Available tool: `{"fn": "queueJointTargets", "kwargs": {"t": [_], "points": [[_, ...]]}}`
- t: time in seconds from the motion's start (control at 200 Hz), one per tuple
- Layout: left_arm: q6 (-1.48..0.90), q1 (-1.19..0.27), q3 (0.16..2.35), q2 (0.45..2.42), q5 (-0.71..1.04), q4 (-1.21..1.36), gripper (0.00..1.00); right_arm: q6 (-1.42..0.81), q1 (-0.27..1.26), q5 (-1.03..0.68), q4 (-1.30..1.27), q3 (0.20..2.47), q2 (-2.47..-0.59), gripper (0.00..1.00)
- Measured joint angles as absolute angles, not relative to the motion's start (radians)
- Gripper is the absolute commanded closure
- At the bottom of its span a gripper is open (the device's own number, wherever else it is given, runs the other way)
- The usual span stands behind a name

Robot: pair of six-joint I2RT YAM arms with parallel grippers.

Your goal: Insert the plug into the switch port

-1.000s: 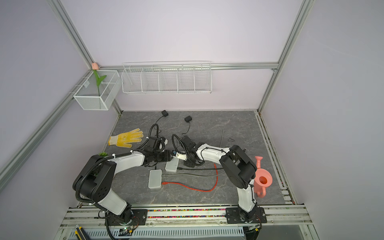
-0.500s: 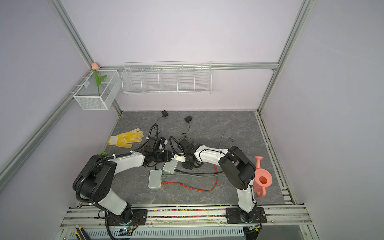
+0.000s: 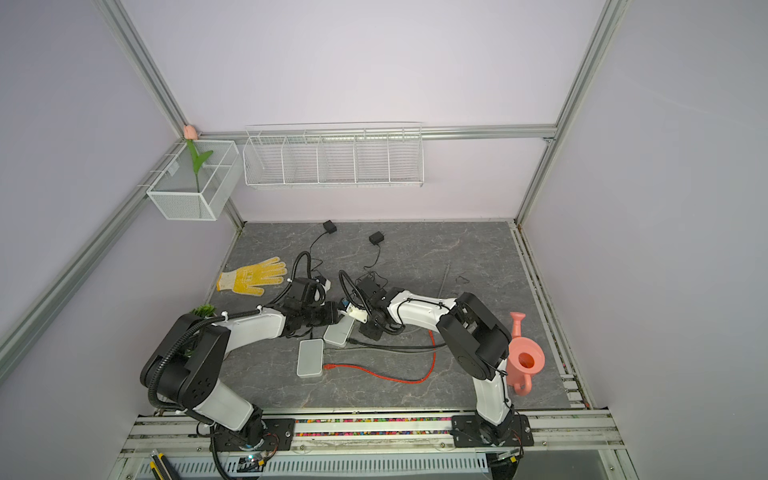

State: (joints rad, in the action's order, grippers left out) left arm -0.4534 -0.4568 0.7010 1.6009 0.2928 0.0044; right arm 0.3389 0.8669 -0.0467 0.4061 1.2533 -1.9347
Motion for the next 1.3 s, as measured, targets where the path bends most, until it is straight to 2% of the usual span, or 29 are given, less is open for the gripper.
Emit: {"fn": "queueJointTargets", "kwargs": {"t": [1.3], "points": [[-0.496, -0.497, 0.628, 1.627, 0.186, 0.237, 0.64, 0.217, 0.850, -0.102, 0.438, 1.325, -1.998, 0.93]]}}
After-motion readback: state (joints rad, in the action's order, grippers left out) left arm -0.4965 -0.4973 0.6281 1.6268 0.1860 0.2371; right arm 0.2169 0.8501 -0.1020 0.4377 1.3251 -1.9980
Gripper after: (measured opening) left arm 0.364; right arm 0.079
